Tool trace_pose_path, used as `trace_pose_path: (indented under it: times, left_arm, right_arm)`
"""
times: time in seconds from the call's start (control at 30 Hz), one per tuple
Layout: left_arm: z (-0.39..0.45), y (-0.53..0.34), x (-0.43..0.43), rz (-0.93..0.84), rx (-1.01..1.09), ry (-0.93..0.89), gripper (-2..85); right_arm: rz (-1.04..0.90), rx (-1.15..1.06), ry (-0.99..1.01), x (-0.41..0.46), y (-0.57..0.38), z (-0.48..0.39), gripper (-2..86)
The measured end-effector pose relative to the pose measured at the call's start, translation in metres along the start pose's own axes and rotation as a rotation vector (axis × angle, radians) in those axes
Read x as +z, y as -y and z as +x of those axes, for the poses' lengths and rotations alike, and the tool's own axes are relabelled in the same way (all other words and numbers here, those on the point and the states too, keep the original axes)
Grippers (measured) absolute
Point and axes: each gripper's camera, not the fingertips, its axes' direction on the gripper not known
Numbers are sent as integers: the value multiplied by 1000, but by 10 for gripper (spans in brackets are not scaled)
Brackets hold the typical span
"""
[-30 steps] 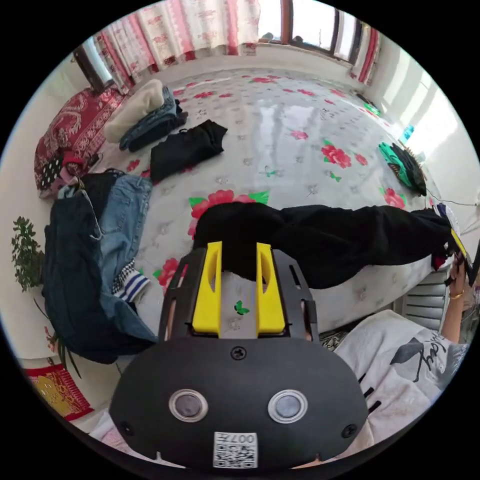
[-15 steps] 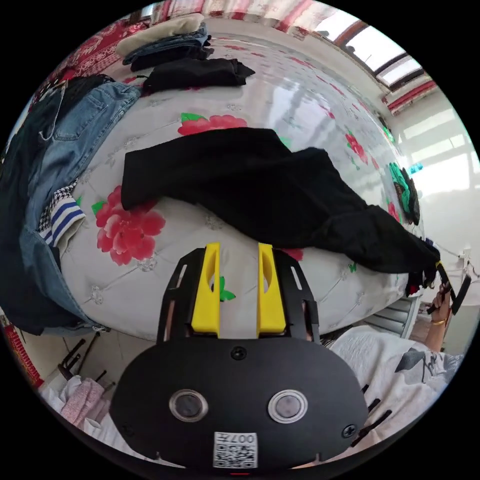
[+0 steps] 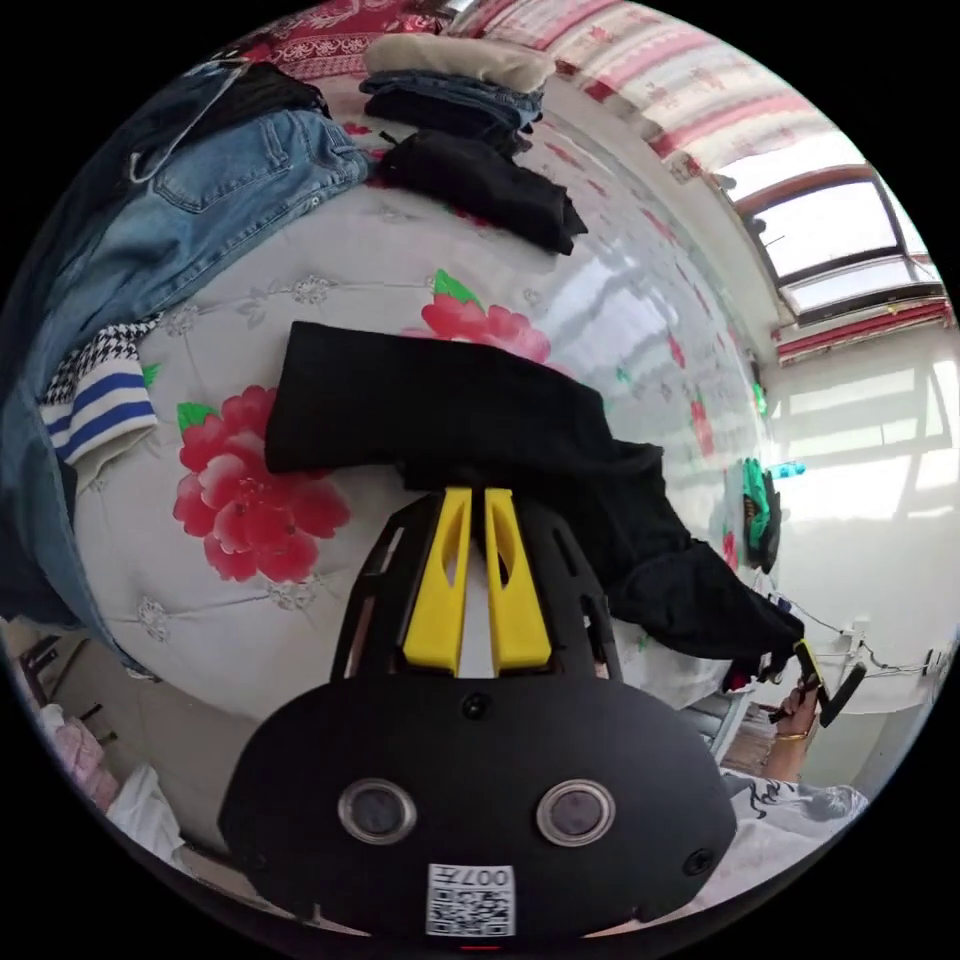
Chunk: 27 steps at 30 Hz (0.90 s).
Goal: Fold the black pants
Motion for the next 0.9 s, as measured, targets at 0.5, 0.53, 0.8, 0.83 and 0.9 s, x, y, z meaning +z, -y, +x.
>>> trace_pose_path:
  times: [0.5, 0.53, 0.8, 0.83, 0.9]
  left_arm:
    - [11, -54, -230, 236, 77, -241, -5]
    - [40, -45, -254, 286, 141, -221, -5]
    - [142, -92, -412, 624, 488, -161, -4]
    - [139, -102, -403, 579, 495, -146, -3]
    - [129, -113, -373, 465, 480, -118, -3]
  right_arm:
    - [-49, -62, 114, -2, 59, 62, 20]
    - [32, -104, 128, -26, 81, 56, 20]
    - [568, -299, -182, -186, 91, 8, 19]
    - [547, -293, -200, -181, 85, 11, 19]
    - [459, -269, -231, -153, 76, 19, 20]
